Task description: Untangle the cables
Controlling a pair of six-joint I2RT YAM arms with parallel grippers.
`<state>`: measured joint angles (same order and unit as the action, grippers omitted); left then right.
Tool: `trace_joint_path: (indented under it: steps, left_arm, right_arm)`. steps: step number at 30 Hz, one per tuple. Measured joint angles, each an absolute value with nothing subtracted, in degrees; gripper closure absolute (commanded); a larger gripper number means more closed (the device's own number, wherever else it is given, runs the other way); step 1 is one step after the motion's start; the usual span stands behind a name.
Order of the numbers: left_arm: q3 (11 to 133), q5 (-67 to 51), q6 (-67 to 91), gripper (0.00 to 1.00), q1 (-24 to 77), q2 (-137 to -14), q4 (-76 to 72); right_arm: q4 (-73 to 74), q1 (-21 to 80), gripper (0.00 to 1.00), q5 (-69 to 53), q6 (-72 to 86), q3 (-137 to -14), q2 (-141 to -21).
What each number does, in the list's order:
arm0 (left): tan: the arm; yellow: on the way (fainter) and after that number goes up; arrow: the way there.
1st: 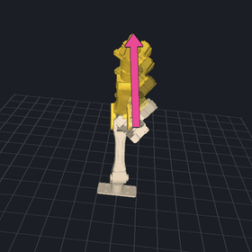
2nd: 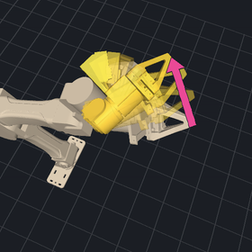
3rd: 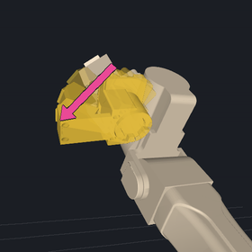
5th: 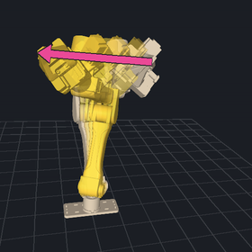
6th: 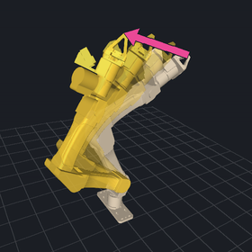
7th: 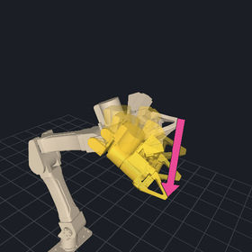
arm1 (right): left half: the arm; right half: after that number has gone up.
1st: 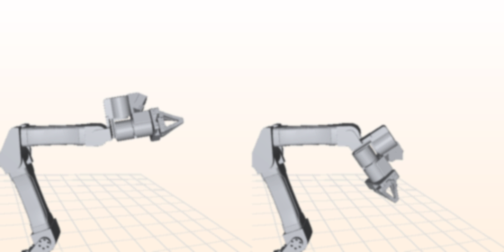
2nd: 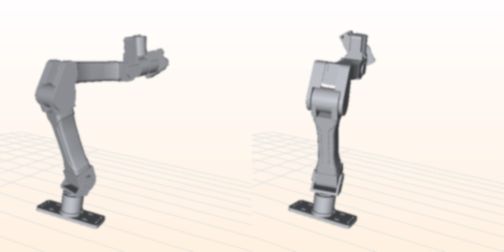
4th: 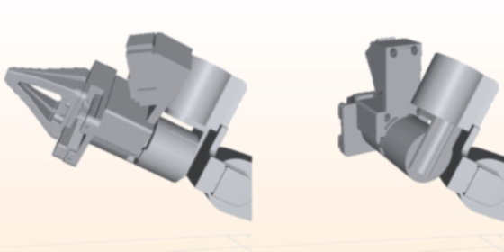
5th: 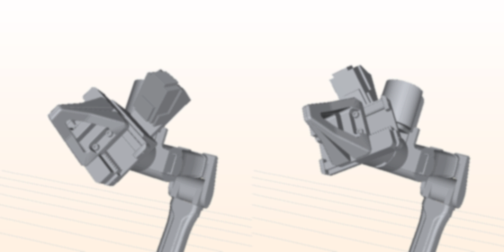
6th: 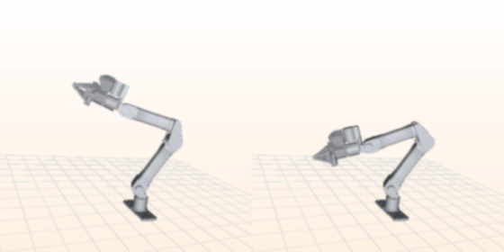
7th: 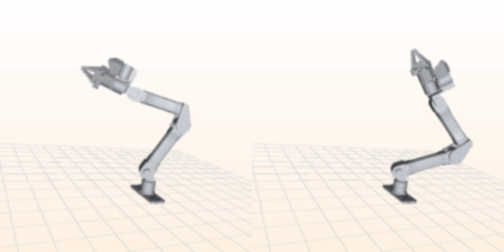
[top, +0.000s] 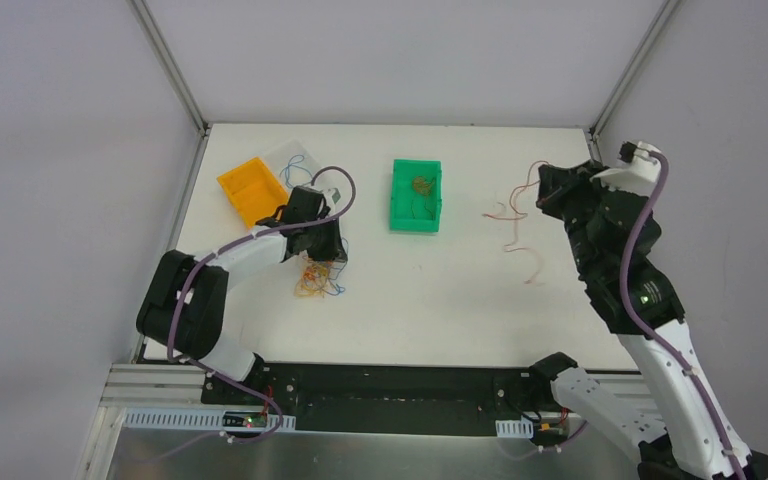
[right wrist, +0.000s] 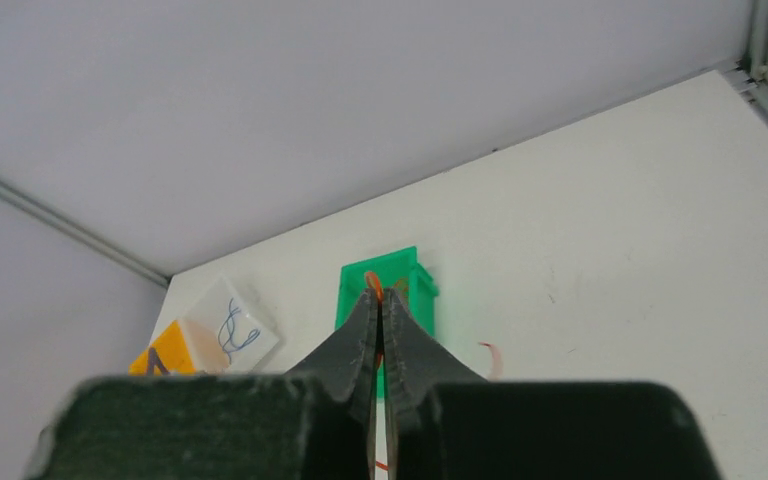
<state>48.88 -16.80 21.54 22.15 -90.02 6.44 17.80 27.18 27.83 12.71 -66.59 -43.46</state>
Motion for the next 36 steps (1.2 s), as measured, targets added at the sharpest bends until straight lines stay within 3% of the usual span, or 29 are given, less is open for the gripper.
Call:
trace_joint_path:
  steps: [8, 14, 21, 30, 36]
  left_arm:
    - [43.38, -17.65, 21.78, 1.0, 23.73, -75.68, 6.22]
    - [40.6, -17.76, 22.24, 1.0, 24.03, -72.82, 6.31]
    - [38.65, -17.76, 23.22, 1.0, 24.03, -70.63, 6.63]
    - [38.61, -17.74, 23.22, 1.0, 24.03, -69.21, 6.7]
    - [38.61, -17.74, 23.2, 1.0, 24.03, -69.21, 6.76]
  right_arm:
    - [14.85, 27.18, 1.0, 11.07, 15.73, -71.13, -53.01]
    - [9.15, 27.18, 1.0, 3.95, 18.35, -75.44, -64.12]
    - [5.02, 27.18, 1.0, 4.08, 17.91, -78.89, -74.35]
    - [4.56, 27.07, 1.0, 4.01, 17.8, -81.08, -79.05]
    - [4.99, 26.98, 1.0, 3.05, 17.56, -88.88, -81.06]
